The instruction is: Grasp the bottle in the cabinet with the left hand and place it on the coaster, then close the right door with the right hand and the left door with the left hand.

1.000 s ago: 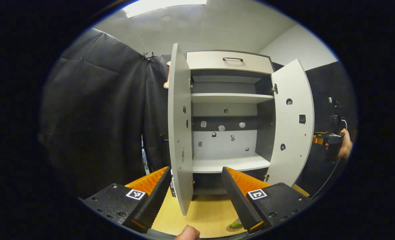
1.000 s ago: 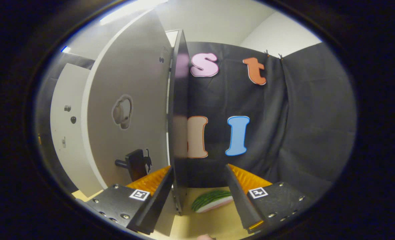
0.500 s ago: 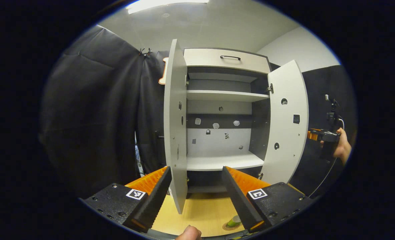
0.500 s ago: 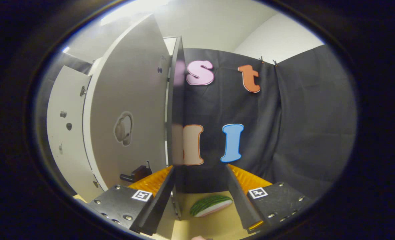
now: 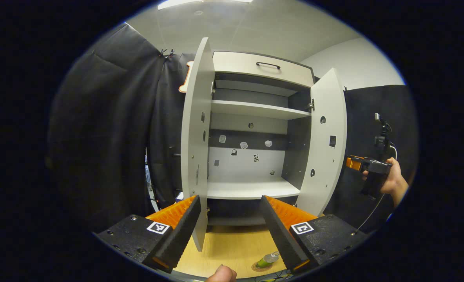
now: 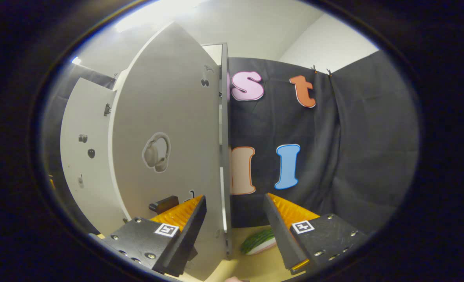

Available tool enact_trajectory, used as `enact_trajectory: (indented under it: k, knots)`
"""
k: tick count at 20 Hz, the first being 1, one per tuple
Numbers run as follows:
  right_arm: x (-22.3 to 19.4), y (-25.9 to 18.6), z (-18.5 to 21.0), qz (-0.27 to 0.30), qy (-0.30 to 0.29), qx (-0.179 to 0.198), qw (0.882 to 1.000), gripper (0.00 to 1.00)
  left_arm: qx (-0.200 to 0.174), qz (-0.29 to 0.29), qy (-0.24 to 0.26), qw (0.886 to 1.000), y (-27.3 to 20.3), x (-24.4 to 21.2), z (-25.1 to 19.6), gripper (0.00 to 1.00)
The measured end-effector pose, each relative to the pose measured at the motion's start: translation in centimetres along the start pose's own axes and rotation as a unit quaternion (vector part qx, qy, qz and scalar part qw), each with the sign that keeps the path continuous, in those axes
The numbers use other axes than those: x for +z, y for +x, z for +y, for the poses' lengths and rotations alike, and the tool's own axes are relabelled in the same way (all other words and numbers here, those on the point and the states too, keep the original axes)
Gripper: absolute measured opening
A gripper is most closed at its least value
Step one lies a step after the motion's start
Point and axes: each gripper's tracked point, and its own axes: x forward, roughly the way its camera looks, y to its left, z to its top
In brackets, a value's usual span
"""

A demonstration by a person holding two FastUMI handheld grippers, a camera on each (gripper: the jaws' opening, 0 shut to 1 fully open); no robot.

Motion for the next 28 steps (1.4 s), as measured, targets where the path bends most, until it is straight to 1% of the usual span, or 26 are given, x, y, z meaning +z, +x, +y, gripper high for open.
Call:
enact_trajectory:
  k: [1,2,3,4,5,6,7,8,9,10,11,12,13,17,18,19,20,21,22,23,24,25,26,27,28]
  knots:
    - [0.1,0.1,0.3,0.001,-0.001,-0.001,1.000,0.94,0.002,0.000,0.001,1.000,0.0,-0.1,0.5,0.97]
    - [0.1,0.1,0.6,-0.001,-0.003,-0.002,1.000,0.89,0.005,0.001,0.004,1.000,0.0,0.0,1.1,0.93]
    - [0.1,0.1,0.9,0.001,-0.004,-0.004,1.000,0.90,0.007,0.001,0.006,1.000,0.0,0.0,1.6,0.97]
    - [-0.1,0.1,1.3,0.001,-0.005,-0.006,1.000,0.90,0.008,0.000,0.008,1.000,-0.1,0.1,2.1,0.94]
    - [0.0,0.2,1.6,0.000,-0.006,-0.009,1.000,0.90,0.010,-0.001,0.008,1.000,-0.2,0.1,2.5,0.96]
    - [-0.2,0.2,2.1,0.002,-0.002,-0.012,1.000,0.90,0.010,0.000,0.004,1.000,-0.2,0.0,2.9,0.94]
    - [-0.4,0.2,2.4,0.004,0.004,-0.014,1.000,0.90,0.009,0.001,0.001,1.000,-0.5,-0.1,3.3,0.97]
    - [-0.4,0.3,3.0,0.004,0.009,-0.016,1.000,0.90,0.012,0.002,0.000,1.000,-0.7,-0.2,3.7,0.93]
    - [-0.4,0.3,3.5,0.004,0.011,-0.016,1.000,0.89,0.017,0.003,0.000,1.000,-0.8,-0.3,4.3,0.93]
    - [-0.5,0.5,4.0,0.004,0.012,-0.018,1.000,0.90,0.018,0.001,0.001,1.000,-1.1,-0.2,4.6,0.97]
    - [-0.6,0.6,4.6,0.003,0.012,-0.020,1.000,0.90,0.020,-0.004,0.001,1.000,-1.3,0.0,4.8,0.97]
    - [-0.9,0.8,5.4,0.007,0.006,-0.014,1.000,0.90,0.021,-0.005,0.002,1.000,-1.4,0.0,4.9,0.96]
    - [-1.4,0.9,6.3,0.011,0.001,-0.005,1.000,0.90,0.021,-0.006,0.003,1.000,-1.5,-0.1,4.9,0.93]
    - [-3.1,0.2,10.3,0.022,-0.002,0.044,0.999,0.92,0.028,-0.001,0.006,1.000,-1.7,-0.8,6.0,0.93]
    - [-3.3,-0.2,11.0,0.020,0.001,0.054,0.998,0.94,0.028,0.001,0.003,1.000,-1.9,-0.9,6.1,0.97]
    - [-3.3,-0.7,11.4,0.019,0.005,0.064,0.998,0.94,0.026,0.000,-0.001,1.000,-1.5,-0.7,6.1,0.94]
    - [-3.6,-1.4,11.7,0.019,0.011,0.072,0.997,0.94,0.024,0.001,-0.005,1.000,-1.5,-0.7,6.3,0.94]
    - [-3.7,-2.0,11.7,0.016,0.015,0.077,0.997,0.96,0.025,0.001,-0.006,1.000,-1.5,-1.0,7.1,0.97]
    - [-3.9,-2.5,11.7,0.015,0.019,0.082,0.996,0.96,0.029,0.004,-0.003,1.000,-1.7,-1.2,8.1,0.94]
    - [-4.0,-2.9,11.8,0.013,0.024,0.086,0.996,0.94,0.035,0.007,0.003,0.999,-2.1,-1.7,9.2,0.96]
    - [-4.0,-3.3,11.8,0.010,0.029,0.088,0.996,0.96,0.041,0.008,0.010,0.999,-2.2,-2.0,10.2,0.96]
    - [-3.9,-3.7,11.9,0.005,0.033,0.092,0.995,0.96,0.047,0.011,0.017,0.999,-2.3,-2.3,11.1,0.93]
    - [-3.7,-3.9,12.1,0.001,0.036,0.096,0.995,0.96,0.053,0.013,0.023,0.998,-2.4,-2.4,12.1,0.96]
    - [-3.5,-4.1,12.1,-0.004,0.037,0.099,0.994,0.96,0.060,0.015,0.027,0.998,-2.3,-2.6,13.2,0.93]
    - [-3.4,-4.3,12.3,-0.009,0.039,0.100,0.994,0.97,0.063,0.014,0.028,0.998,-2.3,-2.7,14.2,0.93]
